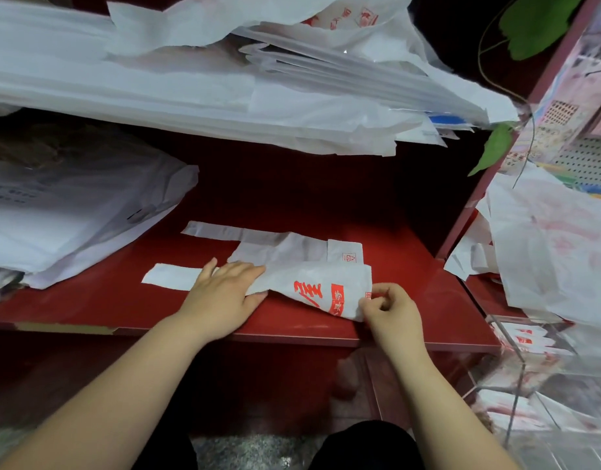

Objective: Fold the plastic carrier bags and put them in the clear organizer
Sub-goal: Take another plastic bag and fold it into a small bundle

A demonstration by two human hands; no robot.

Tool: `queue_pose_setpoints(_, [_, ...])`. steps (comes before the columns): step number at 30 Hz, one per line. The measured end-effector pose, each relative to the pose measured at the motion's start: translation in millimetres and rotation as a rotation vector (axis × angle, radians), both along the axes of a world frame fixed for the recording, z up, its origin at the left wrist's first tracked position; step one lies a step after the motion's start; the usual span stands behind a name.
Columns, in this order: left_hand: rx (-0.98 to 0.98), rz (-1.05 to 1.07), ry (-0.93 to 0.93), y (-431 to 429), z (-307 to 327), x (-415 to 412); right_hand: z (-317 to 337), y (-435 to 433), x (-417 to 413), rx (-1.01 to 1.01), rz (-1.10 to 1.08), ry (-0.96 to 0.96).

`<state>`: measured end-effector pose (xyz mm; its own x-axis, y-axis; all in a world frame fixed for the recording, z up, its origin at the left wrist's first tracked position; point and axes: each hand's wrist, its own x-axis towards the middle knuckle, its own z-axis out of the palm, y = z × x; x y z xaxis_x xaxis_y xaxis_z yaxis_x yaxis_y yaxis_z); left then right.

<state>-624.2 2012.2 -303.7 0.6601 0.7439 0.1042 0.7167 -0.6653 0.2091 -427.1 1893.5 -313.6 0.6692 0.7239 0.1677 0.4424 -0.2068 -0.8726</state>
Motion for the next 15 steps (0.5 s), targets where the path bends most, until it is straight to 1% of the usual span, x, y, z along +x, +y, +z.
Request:
queue_pose_setpoints(2, [-0.036,-0.026,0.053,5,-2,-1,2,2,-2,-0.016,-0.004,0.006])
queue_pose_setpoints(3, [-0.053,-0.03,0.048,7,-3,-3,3,3,-3,-0.026,-0.004,-0.009])
queue_pose_setpoints(6, [-0.086,-0.031,0.042,18,-4,-16,2,5,-2,-0.06,-0.005,-0.102])
queue_pose_setpoints(8, [-0.187,-0.028,-0.003,27,-3,-28,1,5,0,-0.084,0.0,-0.159])
queue_pose_setpoints(11, [-0.416,0.003,-0.083,31,14,-39,2,1,1,-0.092,0.046,-0.183])
queue_pose_setpoints(13, [-0.448,0.06,-0.159,33,23,-36,5,-3,1,-0.082,0.08,-0.177])
queue_pose_setpoints(15, [-0.438,0.141,-0.183,33,28,-32,5,-8,2,-0.071,0.106,-0.188])
